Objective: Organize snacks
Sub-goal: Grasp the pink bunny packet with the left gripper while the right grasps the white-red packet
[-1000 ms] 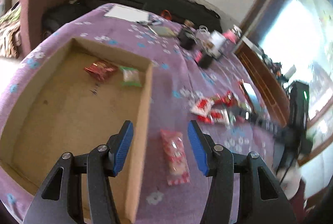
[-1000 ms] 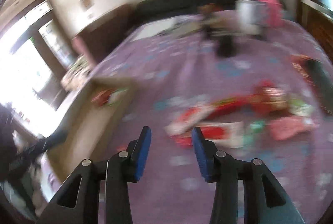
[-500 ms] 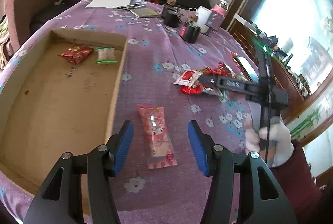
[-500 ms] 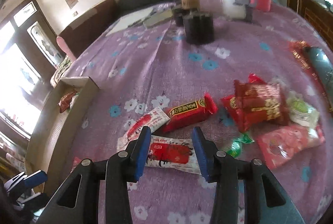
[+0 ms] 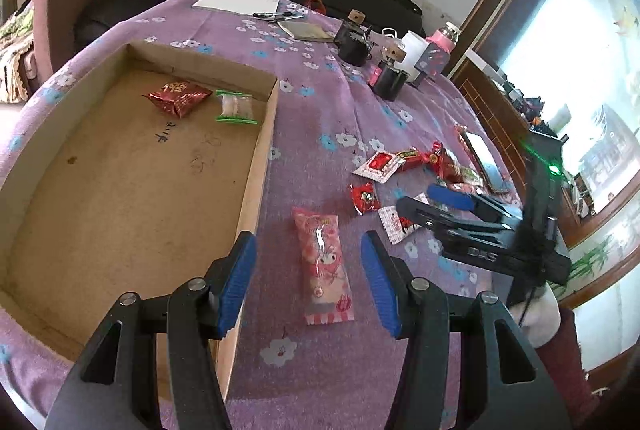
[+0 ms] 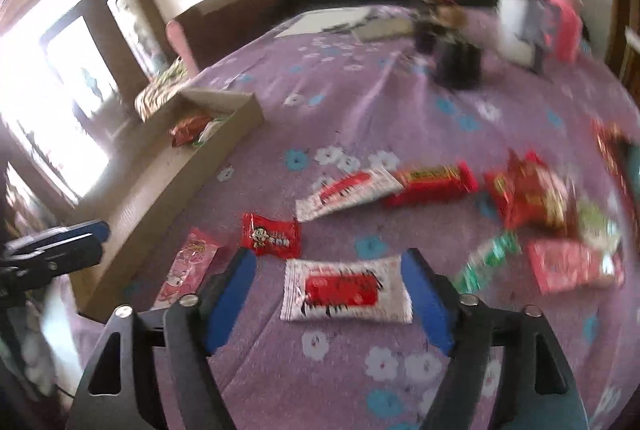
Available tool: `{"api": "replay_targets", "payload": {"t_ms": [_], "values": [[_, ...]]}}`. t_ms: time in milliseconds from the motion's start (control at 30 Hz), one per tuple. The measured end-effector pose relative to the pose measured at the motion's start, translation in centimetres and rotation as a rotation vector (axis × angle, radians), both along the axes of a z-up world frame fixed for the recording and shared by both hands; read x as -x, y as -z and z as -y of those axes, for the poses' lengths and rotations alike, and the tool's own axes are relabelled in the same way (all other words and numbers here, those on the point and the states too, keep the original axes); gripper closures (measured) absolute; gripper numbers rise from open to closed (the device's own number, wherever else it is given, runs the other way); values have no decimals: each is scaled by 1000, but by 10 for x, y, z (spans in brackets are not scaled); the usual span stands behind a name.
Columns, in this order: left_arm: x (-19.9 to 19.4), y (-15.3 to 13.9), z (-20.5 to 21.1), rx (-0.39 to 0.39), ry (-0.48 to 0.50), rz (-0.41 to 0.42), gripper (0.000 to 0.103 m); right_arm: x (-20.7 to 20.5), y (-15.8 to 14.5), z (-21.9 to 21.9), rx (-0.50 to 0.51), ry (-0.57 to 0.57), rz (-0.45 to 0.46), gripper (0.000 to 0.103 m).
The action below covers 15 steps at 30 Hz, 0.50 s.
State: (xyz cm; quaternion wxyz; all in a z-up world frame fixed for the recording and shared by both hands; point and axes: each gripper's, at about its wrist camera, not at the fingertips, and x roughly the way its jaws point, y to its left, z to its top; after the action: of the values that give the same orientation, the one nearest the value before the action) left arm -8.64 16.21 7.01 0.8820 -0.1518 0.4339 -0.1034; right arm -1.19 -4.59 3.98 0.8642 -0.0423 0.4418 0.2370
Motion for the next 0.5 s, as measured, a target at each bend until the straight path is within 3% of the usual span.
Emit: {"api": "replay_targets", "payload": {"t_ms": [67,167,367,500], "values": [[2,-1,3,-6,2,-1,50,-4,7,-5,45,10,-1,24],[3,0,12,-31,28,-3,50,-7,20,-5,123,36,-31,34],[-4,13,42,-113,109,-26,50,36,19,14,213,-23,-10,38],[-12,29,60,-194,127,-40,50,61,19,45,191,1,-40,40]]}}
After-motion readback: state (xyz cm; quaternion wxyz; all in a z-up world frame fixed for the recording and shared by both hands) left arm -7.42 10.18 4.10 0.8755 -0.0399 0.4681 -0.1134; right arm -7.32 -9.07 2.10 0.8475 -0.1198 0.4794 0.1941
